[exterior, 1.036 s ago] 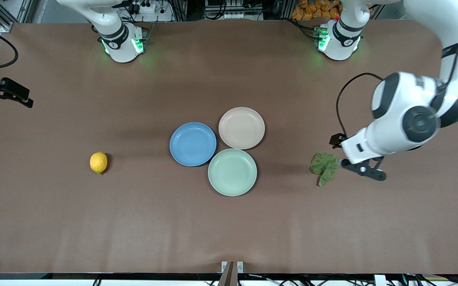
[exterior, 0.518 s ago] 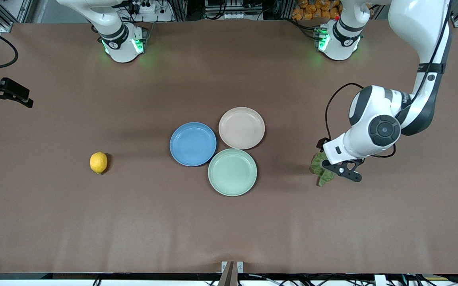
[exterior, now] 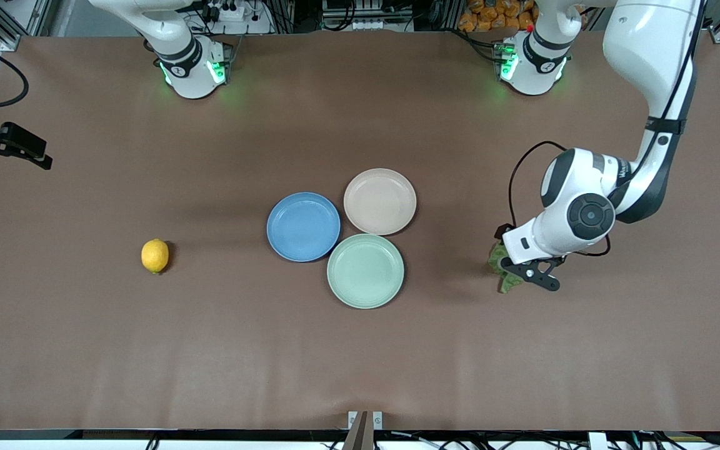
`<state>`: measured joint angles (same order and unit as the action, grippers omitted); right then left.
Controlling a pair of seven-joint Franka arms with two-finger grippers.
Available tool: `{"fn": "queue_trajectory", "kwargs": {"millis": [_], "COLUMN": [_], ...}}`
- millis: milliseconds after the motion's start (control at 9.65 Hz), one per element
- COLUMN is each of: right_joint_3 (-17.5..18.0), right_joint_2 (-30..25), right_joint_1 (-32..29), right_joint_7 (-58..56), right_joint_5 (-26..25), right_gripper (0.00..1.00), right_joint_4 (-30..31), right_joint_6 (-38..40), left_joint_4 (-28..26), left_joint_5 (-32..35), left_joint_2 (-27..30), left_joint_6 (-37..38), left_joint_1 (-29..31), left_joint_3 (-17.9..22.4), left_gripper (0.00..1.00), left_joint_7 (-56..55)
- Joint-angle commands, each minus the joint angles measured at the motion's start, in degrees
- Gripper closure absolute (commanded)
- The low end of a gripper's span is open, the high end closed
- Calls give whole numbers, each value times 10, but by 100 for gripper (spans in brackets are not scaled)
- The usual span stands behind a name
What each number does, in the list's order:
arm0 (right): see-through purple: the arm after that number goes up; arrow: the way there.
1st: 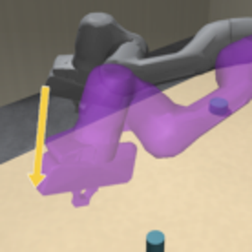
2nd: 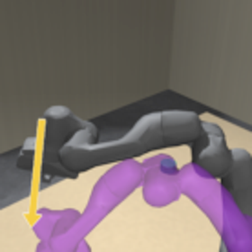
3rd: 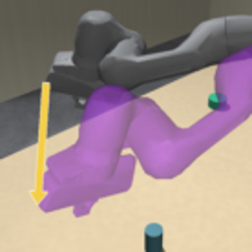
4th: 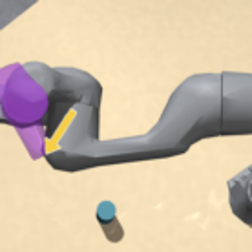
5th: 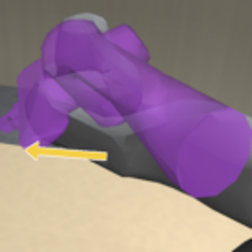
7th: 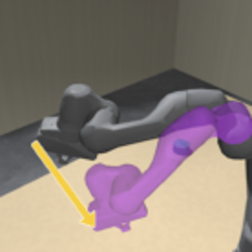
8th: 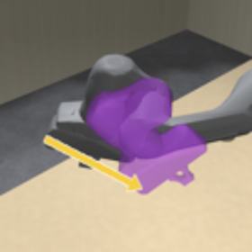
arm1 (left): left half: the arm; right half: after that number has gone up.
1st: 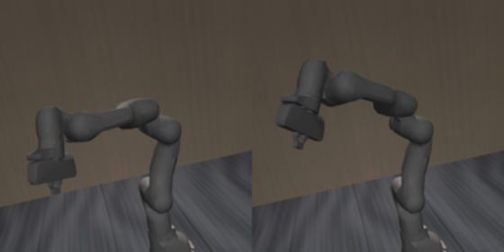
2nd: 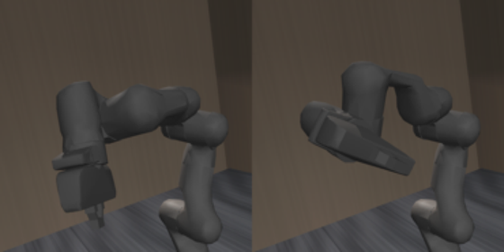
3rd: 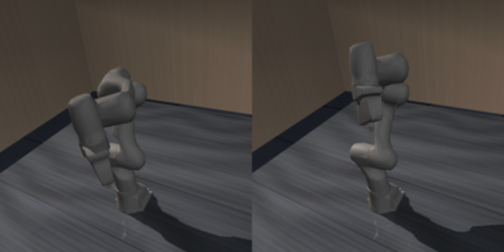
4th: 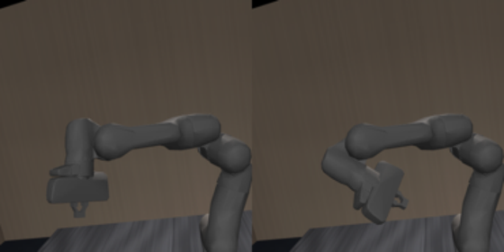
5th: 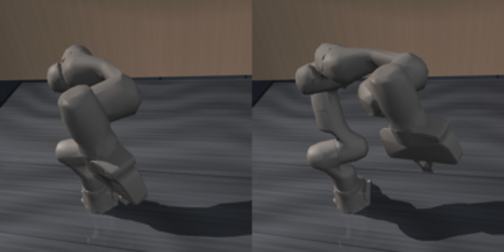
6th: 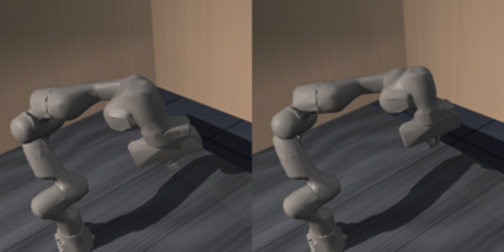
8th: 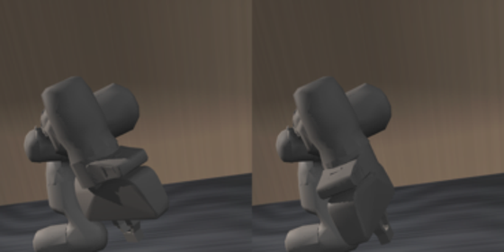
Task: Place lemon and lettuce in plates
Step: 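Move the left gripper down over the green lettuce leaf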
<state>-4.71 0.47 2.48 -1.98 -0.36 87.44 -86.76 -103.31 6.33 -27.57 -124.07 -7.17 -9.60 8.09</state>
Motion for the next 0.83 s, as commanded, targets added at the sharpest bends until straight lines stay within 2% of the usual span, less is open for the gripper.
{"fn": "queue_trajectory", "kwargs": {"millis": [0, 207, 725], "right_joint_3": [1, 1, 1], "right_joint_2": [5, 5, 13], "right_joint_1": [-2, -2, -5], "right_joint_7": [5, 5, 1], "right_joint_5": [-8, -8, -7], "right_gripper": [0, 0, 0], "right_joint_4": [-13, -13, -11], "right_joint_6": [8, 8, 8], "left_joint_4": [-19, -13, -4], "left_joint_5": [17, 46, 46], "left_joint_2": [-12, -42, -80], "left_joint_6": [-38, -56, -79], "left_joint_1": [8, 10, 15], "left_joint_3": [-1, -1, 3], "left_gripper": [0, 0, 0], "left_joint_7": [34, 36, 36]}}
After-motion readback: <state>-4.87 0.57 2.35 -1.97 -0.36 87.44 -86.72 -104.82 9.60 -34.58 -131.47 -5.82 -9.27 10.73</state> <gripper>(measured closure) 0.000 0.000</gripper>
